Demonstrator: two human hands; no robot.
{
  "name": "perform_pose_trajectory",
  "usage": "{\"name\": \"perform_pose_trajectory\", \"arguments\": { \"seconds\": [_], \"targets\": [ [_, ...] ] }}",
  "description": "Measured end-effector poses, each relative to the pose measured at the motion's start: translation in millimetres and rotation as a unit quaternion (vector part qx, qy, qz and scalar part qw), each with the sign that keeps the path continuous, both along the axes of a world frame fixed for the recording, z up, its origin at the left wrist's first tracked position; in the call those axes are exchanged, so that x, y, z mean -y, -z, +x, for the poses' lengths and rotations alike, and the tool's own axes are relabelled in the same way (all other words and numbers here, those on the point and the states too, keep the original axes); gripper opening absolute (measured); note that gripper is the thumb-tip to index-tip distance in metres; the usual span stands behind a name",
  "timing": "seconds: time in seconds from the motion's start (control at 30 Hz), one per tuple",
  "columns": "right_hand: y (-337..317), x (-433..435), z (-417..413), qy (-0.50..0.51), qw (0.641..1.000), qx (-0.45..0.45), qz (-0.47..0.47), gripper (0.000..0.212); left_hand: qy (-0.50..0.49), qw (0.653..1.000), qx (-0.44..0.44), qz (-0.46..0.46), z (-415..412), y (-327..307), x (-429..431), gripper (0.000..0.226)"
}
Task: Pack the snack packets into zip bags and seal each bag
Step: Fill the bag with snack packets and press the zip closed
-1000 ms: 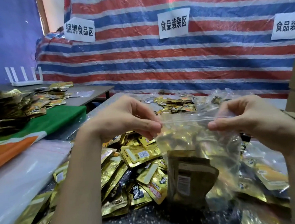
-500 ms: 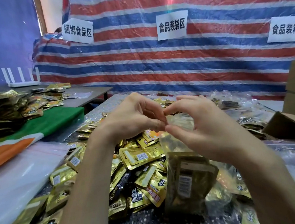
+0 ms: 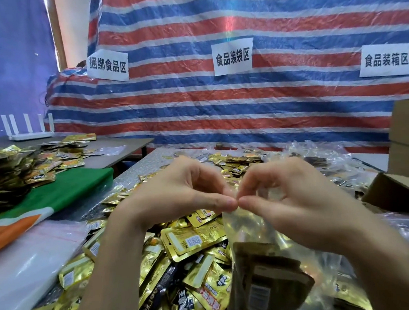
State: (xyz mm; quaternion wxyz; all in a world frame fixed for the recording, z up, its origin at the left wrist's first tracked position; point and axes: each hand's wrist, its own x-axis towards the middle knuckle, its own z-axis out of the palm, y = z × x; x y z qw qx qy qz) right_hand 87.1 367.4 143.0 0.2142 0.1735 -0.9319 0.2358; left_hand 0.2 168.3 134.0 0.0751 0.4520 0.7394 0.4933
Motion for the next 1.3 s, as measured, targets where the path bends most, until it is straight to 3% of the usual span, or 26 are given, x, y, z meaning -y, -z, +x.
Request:
{"name": "perform_pose_trajectory", "arguments": {
  "seconds": [0.33,0.5,0.63,1.1,1.3],
  "targets": [
    [0.8,9.3,4.3,-0.017,1.000,0.010,0.000,0.009,-0.002,0.998,-0.049,0.032,9.9,-3.6,-0.8,0.013],
    [-0.2,10.5,6.5,-0.009,1.000,0.001,-0.006,0.009,0.027,0.999,0.025,0.011,7.0,-2.0,0.5,0.005],
    [1.2,12.2,5.6,-0.003,1.000,0.004,-0.013,0.014,0.062,0.996,0.045,-0.041,4.3,-0.3,3.9,0.017],
    [-13.4,-16.3,14.1,-0.034,0.988,0.127,-0.083,0.007,0.069,0.997,0.000,0.022,10.9,-6.6,2.2,0.008],
    [-22.2,-25.4,23.6,-0.013,0.990,0.120,-0.073,0.010,0.066,0.996,0.020,0.052,11.9,-9.7,17.3,0.015]
  ]
}}
